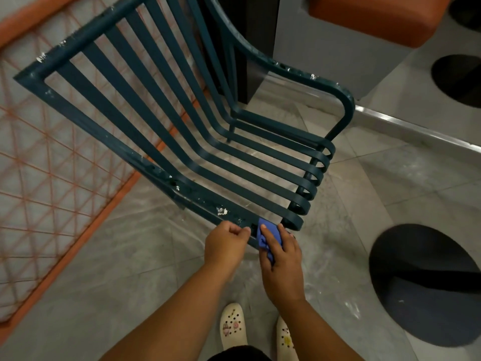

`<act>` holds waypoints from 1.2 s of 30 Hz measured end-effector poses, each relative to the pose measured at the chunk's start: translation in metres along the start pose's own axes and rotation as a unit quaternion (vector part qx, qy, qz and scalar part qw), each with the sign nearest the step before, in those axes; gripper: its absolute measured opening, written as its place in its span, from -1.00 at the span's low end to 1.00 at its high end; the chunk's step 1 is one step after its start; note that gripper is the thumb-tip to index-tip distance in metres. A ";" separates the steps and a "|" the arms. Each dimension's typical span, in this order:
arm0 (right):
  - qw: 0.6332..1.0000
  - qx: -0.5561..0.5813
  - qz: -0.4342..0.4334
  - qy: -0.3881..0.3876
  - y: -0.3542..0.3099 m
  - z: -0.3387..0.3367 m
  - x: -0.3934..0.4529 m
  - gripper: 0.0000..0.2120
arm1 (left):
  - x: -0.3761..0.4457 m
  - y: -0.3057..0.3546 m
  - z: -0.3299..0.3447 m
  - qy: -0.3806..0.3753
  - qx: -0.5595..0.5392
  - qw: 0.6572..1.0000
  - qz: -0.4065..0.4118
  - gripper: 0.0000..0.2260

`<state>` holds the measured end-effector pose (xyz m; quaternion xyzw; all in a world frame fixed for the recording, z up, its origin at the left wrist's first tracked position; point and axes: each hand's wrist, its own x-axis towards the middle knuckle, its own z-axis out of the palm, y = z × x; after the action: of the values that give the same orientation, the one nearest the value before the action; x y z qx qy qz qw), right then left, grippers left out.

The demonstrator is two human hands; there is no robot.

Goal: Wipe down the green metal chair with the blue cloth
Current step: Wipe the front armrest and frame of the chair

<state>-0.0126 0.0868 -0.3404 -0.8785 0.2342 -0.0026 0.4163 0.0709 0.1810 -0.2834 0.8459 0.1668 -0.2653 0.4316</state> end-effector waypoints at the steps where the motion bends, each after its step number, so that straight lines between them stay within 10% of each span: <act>1: 1.000 -0.006 0.004 -0.001 -0.003 -0.001 0.003 -0.46 | -0.002 0.001 -0.001 0.020 0.052 0.997 0.055 -0.88; 6: 0.992 -0.070 -0.101 -0.001 0.002 0.004 -0.001 -0.35 | -0.008 -0.015 -0.006 0.088 0.358 0.860 0.353 -0.62; 11: 1.000 -0.019 -0.012 0.008 0.011 -0.002 0.006 -0.42 | -0.015 -0.042 -0.009 -0.018 0.545 0.785 0.295 -0.34; 16: 0.986 -0.074 -0.147 0.011 0.009 0.007 -0.008 -0.30 | -0.020 -0.041 -0.010 -0.030 0.569 0.778 0.263 -0.34; 21: 1.000 -0.003 0.017 0.025 0.011 0.004 -0.006 -0.40 | -0.021 -0.039 -0.010 -0.032 0.573 0.778 0.258 -0.29; 27: 0.979 -0.105 -0.173 0.003 0.026 0.010 -0.020 -0.20 | -0.023 -0.038 -0.006 -0.031 0.573 0.784 0.238 -0.31; 32: 1.000 0.004 -0.009 -0.004 0.014 0.010 -0.014 -0.33 | -0.023 -0.035 -0.005 -0.026 0.579 0.779 0.238 -0.29; 36: 0.993 -0.044 -0.107 0.014 0.017 0.015 -0.019 -0.34 | -0.024 -0.033 -0.004 -0.026 0.590 0.770 0.240 -0.32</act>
<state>-0.0330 0.0962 -0.3594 -0.9157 0.1443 -0.0495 0.3716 0.0355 0.2021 -0.2884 0.9394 -0.2423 -0.2216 -0.0987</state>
